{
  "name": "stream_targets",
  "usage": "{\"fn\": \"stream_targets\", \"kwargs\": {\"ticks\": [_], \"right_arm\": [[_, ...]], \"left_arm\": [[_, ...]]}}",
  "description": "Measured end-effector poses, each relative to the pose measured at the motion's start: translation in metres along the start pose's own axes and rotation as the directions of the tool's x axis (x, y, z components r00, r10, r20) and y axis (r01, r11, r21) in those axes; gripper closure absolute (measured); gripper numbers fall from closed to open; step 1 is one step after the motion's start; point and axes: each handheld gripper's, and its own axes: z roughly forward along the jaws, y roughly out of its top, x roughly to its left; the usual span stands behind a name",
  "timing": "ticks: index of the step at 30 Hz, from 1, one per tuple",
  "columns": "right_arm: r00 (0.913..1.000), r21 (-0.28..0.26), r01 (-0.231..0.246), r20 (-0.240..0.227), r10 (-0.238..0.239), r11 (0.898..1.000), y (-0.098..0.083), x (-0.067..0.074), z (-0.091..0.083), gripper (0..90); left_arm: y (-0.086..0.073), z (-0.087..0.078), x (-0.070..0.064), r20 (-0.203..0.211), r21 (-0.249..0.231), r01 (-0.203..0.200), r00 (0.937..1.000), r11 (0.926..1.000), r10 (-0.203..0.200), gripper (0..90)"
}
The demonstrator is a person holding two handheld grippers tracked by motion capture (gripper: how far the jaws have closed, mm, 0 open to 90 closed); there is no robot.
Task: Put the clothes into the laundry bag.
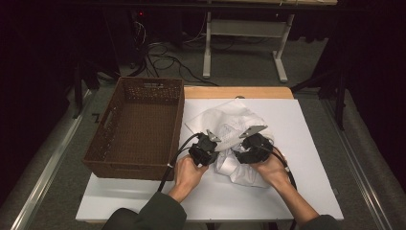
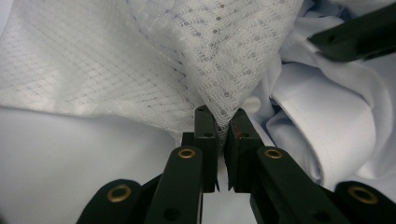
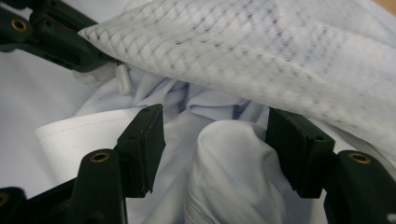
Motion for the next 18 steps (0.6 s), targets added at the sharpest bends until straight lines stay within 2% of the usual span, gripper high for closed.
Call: {"fn": "stream_targets", "kwargs": {"ticks": [2, 3, 4, 5, 7, 8, 10, 11, 13, 14, 15, 16, 18], "right_arm": [[0.9998, 0.021, 0.020, -0.003, -0.020, 1.000, 0.002, 0.003, 0.005, 44.1], [0.9992, 0.024, 0.039, 0.001, -0.039, 0.999, 0.003, 0.004, 0.011, 50.1], [0.9992, 0.024, 0.039, 0.001, -0.039, 0.999, 0.003, 0.004, 0.011, 50.1], [0.9984, 0.028, 0.053, -0.022, -0.052, 0.998, 0.006, 0.005, 0.020, 68.4], [0.9974, 0.024, 0.070, 0.018, -0.070, 0.997, 0.009, 0.007, 0.027, 77.1], [0.9977, 0.028, 0.061, 0.027, -0.062, 0.998, 0.011, 0.006, 0.034, 81.7], [0.9996, 0.037, 0.028, 0.008, -0.028, 0.999, 0.015, -0.001, 0.042, 85.7], [0.9999, 0.042, -0.004, 0.016, 0.003, 0.999, 0.017, -0.006, 0.047, 88.4], [0.9980, 0.070, -0.032, 0.057, 0.028, 0.997, 0.017, -0.015, 0.056, 88.7], [0.9975, 0.076, -0.055, 0.048, 0.052, 0.996, 0.016, -0.020, 0.059, 87.8], [0.9955, 0.070, -0.093, 0.025, 0.092, 0.993, 0.014, -0.024, 0.060, 86.0], [0.9940, 0.055, -0.109, 0.010, 0.109, 0.992, 0.013, -0.025, 0.059, 82.6], [0.9957, 0.045, -0.093, 0.001, 0.093, 0.995, 0.012, -0.021, 0.048, 69.2]], "left_arm": [[0.000, -0.001, 0.000, 0.004, -0.001, -0.001, 1.0000, 1.0000, 0.001, 84.3], [0.000, -0.001, 0.000, 0.007, -0.003, 0.000, 1.0000, 1.0000, 0.000, 84.4], [0.000, -0.001, 0.000, 0.007, -0.003, 0.000, 1.0000, 1.0000, 0.000, 84.4], [0.000, -0.002, -0.001, 0.008, -0.003, -0.005, 1.0000, 1.0000, 0.006, 84.4], [0.000, -0.003, -0.001, 0.012, 0.001, -0.014, 0.9998, 0.9999, 0.014, 84.4], [-0.001, -0.003, -0.002, 0.012, 0.004, -0.016, 0.9998, 0.9999, 0.016, 84.4], [-0.001, -0.004, -0.002, 0.010, 0.006, -0.021, 0.9997, 0.9998, 0.021, 84.5], [-0.001, -0.005, -0.002, 0.012, 0.006, -0.022, 0.9997, 0.9997, 0.022, 84.5], [-0.001, -0.004, -0.001, 0.013, 0.005, -0.018, 0.9997, 0.9998, 0.018, 84.5], [-0.002, -0.004, -0.001, 0.012, 0.004, -0.013, 0.9998, 0.9999, 0.013, 84.5], [-0.002, -0.003, -0.001, 0.011, 0.007, -0.013, 0.9999, 0.9999, 0.013, 84.4], [-0.002, -0.002, -0.001, 0.006, 0.007, -0.018, 0.9998, 0.9998, 0.018, 84.3], [-0.002, -0.002, 0.000, 0.002, 0.010, -0.018, 0.9998, 0.9998, 0.018, 84.1]]}}
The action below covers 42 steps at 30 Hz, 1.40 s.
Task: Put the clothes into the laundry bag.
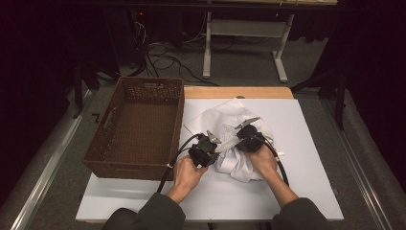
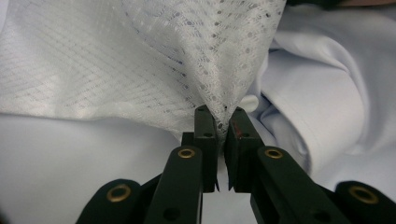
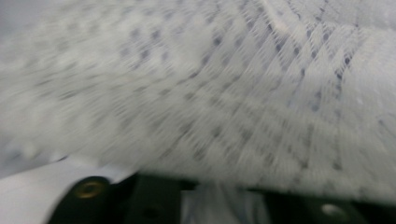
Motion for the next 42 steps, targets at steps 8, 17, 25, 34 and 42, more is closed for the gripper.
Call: {"fn": "stream_targets", "kwargs": {"ticks": [8, 17, 25, 34, 42], "right_arm": [[0.9870, -0.080, 0.126, -0.090, -0.133, 0.989, -0.015, 0.025, -0.046, 46.4], [0.9690, 0.015, 0.171, -0.183, -0.166, 0.985, -0.015, 0.042, -0.005, 37.3], [0.9766, 0.085, 0.164, -0.155, -0.150, 0.983, -0.011, 0.048, 0.007, 44.4], [0.9666, 0.072, 0.150, -0.220, -0.131, 0.986, -0.013, 0.040, 0.009, 86.6], [0.9709, 0.001, 0.140, -0.196, -0.137, 0.990, -0.013, 0.033, -0.008, 89.4]], "left_arm": [[0.002, 0.005, 0.004, 0.002, 0.018, 0.028, 0.9996, 0.9995, -0.028, 83.7], [0.003, 0.004, 0.003, 0.016, 0.020, 0.019, 0.9997, 0.9996, -0.019, 83.7], [0.003, 0.003, -0.001, 0.008, 0.017, 0.018, 0.9998, 0.9997, -0.018, 83.7], [0.001, 0.003, 0.000, 0.009, 0.021, 0.004, 1.0000, 0.9998, -0.004, 83.8], [0.002, 0.001, 0.000, 0.030, 0.021, -0.011, 0.9995, 0.9997, 0.010, 83.9]]}}
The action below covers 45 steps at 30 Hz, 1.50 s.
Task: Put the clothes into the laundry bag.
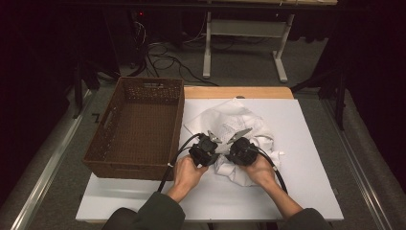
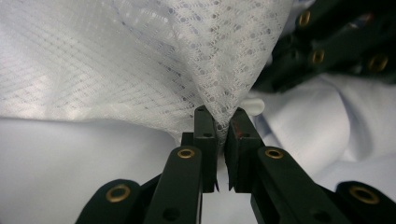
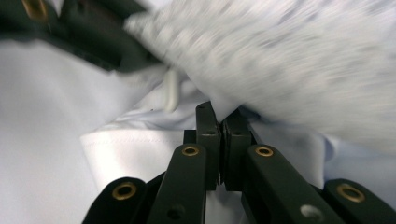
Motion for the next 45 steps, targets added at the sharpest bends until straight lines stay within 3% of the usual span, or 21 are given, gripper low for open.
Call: {"fn": "stream_targets", "kwargs": {"ticks": [6, 11, 18, 23, 26, 31, 32, 37, 42, 45], "right_arm": [[0.9970, -0.069, -0.057, 0.048, 0.060, 0.996, 0.003, -0.011, -0.010, 89.4], [0.9878, -0.103, -0.093, 0.115, 0.105, 0.990, 0.007, -0.025, -0.008, 89.4], [0.9671, -0.035, -0.073, 0.242, 0.079, 0.997, 0.013, -0.029, 0.011, 89.1], [0.9556, -0.037, -0.122, 0.266, 0.128, 0.992, 0.014, -0.036, 0.017, 88.7], [0.9539, -0.037, -0.125, 0.270, 0.130, 0.991, 0.015, -0.034, 0.018, 88.0], [0.9623, -0.038, -0.114, 0.244, 0.120, 0.993, 0.014, -0.033, 0.013, 80.3], [0.9687, -0.030, -0.110, 0.220, 0.114, 0.993, 0.014, -0.030, 0.007, 71.7], [0.9767, -0.036, -0.089, 0.193, 0.094, 0.995, 0.011, -0.024, -0.008, 59.0], [0.9807, -0.066, -0.096, 0.164, 0.106, 0.993, 0.002, -0.019, -0.025, 54.4], [0.9849, -0.075, -0.070, 0.153, 0.081, 0.995, -0.004, -0.013, -0.036, 52.5]], "left_arm": [[0.002, -0.005, -0.006, 0.000, -0.004, -0.026, 0.9997, 0.9997, 0.026, 84.2], [0.003, -0.006, -0.007, 0.017, 0.000, -0.028, 0.9994, 0.9996, 0.028, 84.3], [0.001, -0.006, -0.007, 0.021, 0.006, -0.024, 0.9995, 0.9997, 0.024, 84.6], [0.000, -0.006, -0.007, 0.025, 0.004, -0.028, 0.9993, 0.9996, 0.028, 84.7], [-0.001, -0.005, -0.006, 0.030, 0.001, -0.024, 0.9993, 0.9997, 0.024, 84.6], [-0.001, -0.005, -0.002, 0.040, -0.002, -0.003, 0.9992, 1.0000, 0.003, 84.4], [0.000, -0.003, 0.000, 0.042, 0.000, 0.008, 0.9991, 1.0000, -0.008, 84.4], [0.000, 0.001, 0.001, 0.028, 0.008, 0.007, 0.9996, 0.9999, -0.007, 84.3], [0.000, 0.000, 0.001, 0.016, 0.008, 0.007, 0.9999, 0.9999, -0.007, 84.1], [0.001, 0.002, 0.002, 0.015, 0.008, 0.011, 0.9998, 0.9999, -0.011, 84.2]]}}
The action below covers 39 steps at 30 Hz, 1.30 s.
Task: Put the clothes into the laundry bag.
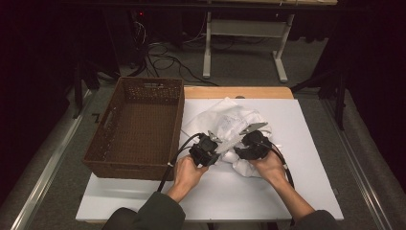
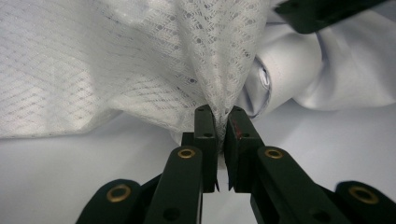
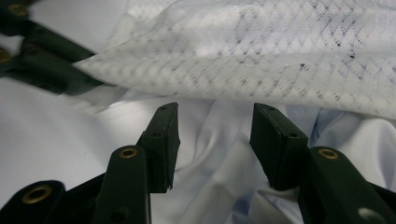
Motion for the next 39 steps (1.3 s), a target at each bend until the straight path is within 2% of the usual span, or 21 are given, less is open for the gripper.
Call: {"fn": "stream_targets", "kwargs": {"ticks": [6, 11, 14, 16, 17, 18, 19, 20, 23, 27, 32, 34, 36, 39], "right_arm": [[0.9970, -0.044, 0.045, -0.061, -0.047, 0.998, -0.011, 0.016, -0.014, 47.1], [0.9911, -0.002, 0.106, -0.080, -0.106, 0.994, -0.016, 0.032, -0.008, 41.7], [0.9909, 0.018, 0.123, -0.057, -0.122, 0.992, -0.014, 0.036, 0.002, 40.4], [0.9908, 0.042, 0.135, -0.017, -0.134, 0.990, -0.011, 0.035, 0.014, 41.6], [0.9918, 0.051, 0.128, -0.014, -0.127, 0.990, -0.010, 0.034, 0.019, 43.1], [0.9933, 0.062, 0.114, -0.028, -0.112, 0.992, -0.008, 0.031, 0.024, 49.6], [0.9937, 0.073, 0.110, -0.029, -0.108, 0.991, -0.007, 0.029, 0.026, 60.2], [0.9916, 0.056, 0.129, -0.015, -0.128, 0.990, -0.005, 0.028, 0.025, 71.4], [0.9933, 0.032, 0.115, -0.011, -0.115, 0.993, -0.003, 0.021, 0.019, 81.7], [0.9989, -0.020, 0.043, -0.019, -0.043, 0.999, -0.003, 0.008, 0.011, 83.2], [0.9993, -0.035, 0.007, 0.037, -0.006, 0.999, 0.006, 0.004, 0.017, 83.1], [0.9983, -0.031, -0.004, 0.058, 0.005, 0.999, 0.012, 0.000, 0.024, 82.4], [0.9974, -0.033, -0.020, 0.068, 0.022, 0.999, 0.018, -0.002, 0.032, 79.0], [0.9979, -0.034, -0.025, 0.059, 0.027, 0.999, 0.022, -0.001, 0.039, 67.9]], "left_arm": [[0.000, 0.002, 0.000, -0.002, 0.006, 0.007, 1.0000, 1.0000, -0.007, 84.1], [0.001, 0.002, -0.001, -0.004, 0.008, 0.004, 1.0000, 1.0000, -0.004, 84.1], [0.002, 0.001, -0.002, 0.002, 0.009, 0.005, 1.0000, 0.9999, -0.005, 84.0], [0.002, 0.000, -0.002, 0.026, 0.006, 0.013, 0.9996, 0.9999, -0.013, 84.2], [0.003, -0.001, -0.002, 0.025, 0.003, 0.013, 0.9996, 0.9999, -0.013, 84.2], [0.003, -0.003, -0.002, 0.022, 0.005, 0.005, 0.9997, 1.0000, -0.005, 84.3], [0.004, -0.004, -0.003, 0.023, 0.005, 0.002, 0.9997, 1.0000, -0.002, 84.3], [0.004, -0.004, -0.003, 0.023, 0.005, 0.000, 0.9997, 1.0000, 0.000, 84.3], [0.004, -0.004, -0.003, 0.025, 0.008, -0.004, 0.9997, 1.0000, 0.003, 84.3], [0.005, -0.006, -0.010, 0.036, -0.008, -0.026, 0.9990, 0.9996, 0.026, 84.3], [0.010, -0.009, -0.020, 0.030, -0.017, -0.061, 0.9977, 0.9980, 0.061, 84.4], [0.011, -0.009, -0.019, 0.018, -0.006, -0.068, 0.9975, 0.9977, 0.068, 84.4], [0.011, -0.008, -0.015, 0.008, 0.002, -0.057, 0.9983, 0.9984, 0.057, 84.4], [0.008, -0.005, -0.010, -0.002, 0.006, -0.038, 0.9993, 0.9993, 0.038, 84.1]]}}
